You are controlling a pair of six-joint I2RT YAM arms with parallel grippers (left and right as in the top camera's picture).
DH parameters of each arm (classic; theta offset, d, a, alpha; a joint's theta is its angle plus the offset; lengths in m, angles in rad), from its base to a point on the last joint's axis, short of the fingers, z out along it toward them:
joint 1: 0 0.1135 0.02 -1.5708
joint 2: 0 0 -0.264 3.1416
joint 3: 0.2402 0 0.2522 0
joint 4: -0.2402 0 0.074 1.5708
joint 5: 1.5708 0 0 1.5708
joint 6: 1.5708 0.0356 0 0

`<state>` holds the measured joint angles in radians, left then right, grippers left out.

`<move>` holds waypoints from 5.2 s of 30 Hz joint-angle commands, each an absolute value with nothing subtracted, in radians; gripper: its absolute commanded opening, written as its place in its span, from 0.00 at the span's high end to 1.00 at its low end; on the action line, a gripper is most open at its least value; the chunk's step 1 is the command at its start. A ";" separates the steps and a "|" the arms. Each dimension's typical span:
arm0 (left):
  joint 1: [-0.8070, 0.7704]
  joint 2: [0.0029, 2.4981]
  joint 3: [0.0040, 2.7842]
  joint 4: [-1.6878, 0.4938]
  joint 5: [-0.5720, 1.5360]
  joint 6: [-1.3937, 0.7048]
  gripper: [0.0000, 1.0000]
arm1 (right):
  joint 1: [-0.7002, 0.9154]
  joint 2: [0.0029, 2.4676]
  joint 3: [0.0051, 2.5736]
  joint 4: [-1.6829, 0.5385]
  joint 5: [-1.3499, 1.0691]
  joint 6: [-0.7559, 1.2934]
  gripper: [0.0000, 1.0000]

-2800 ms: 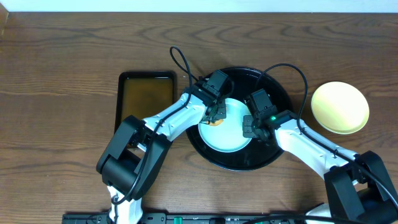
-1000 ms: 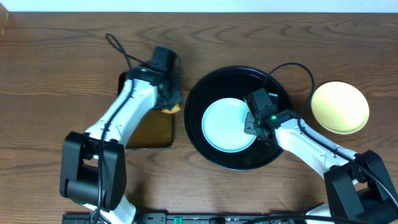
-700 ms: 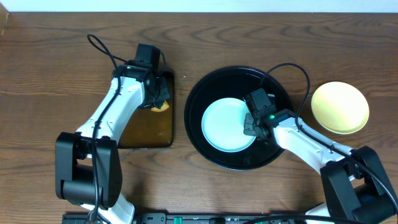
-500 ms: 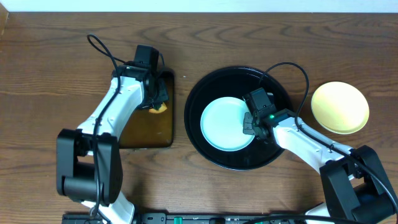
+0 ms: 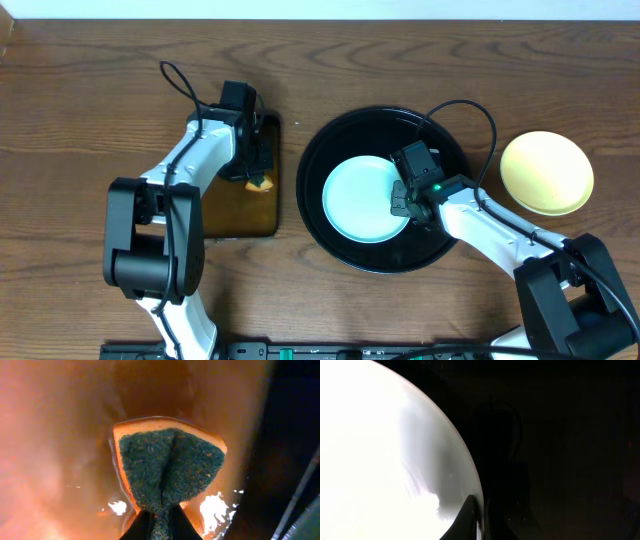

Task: Clean dirty plates on tray and stack at the side
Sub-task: 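Return the sponge to the water tray with the left gripper, then slide the light-green plate right across the black tray with the right gripper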

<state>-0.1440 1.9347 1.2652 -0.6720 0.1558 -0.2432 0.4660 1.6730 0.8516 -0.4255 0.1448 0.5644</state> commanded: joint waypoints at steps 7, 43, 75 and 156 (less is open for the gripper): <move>-0.140 1.957 1.235 -0.680 -0.086 -0.247 0.92 | 0.452 1.715 0.841 -0.438 0.122 0.552 0.99; -0.138 1.928 1.264 -0.736 0.096 -0.175 0.39 | 0.451 1.715 0.841 -0.449 0.122 0.552 0.99; -0.139 1.651 1.267 -0.796 0.018 -0.204 0.22 | 0.422 1.705 0.845 -0.298 0.056 0.383 0.99; -0.139 1.651 1.267 -0.792 0.017 -0.204 0.22 | 0.236 1.354 0.868 -0.527 0.223 0.408 0.69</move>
